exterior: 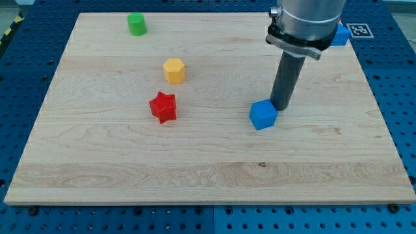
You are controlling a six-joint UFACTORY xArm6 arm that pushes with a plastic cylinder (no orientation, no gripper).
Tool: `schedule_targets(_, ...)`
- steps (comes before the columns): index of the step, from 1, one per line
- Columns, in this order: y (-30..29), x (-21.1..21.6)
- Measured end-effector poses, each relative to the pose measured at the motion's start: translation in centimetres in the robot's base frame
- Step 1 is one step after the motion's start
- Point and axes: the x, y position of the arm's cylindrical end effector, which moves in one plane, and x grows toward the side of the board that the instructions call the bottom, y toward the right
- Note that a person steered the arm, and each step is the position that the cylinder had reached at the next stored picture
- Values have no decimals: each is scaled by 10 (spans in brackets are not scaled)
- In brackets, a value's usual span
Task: Move your arm towards center right
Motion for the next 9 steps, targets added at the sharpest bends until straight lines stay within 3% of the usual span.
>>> schedule_targets(2,14,-48)
schedule_targets(3,71,-48)
schedule_targets(5,90,-47)
schedule_targets(7,144,-36)
schedule_targets(9,153,-36)
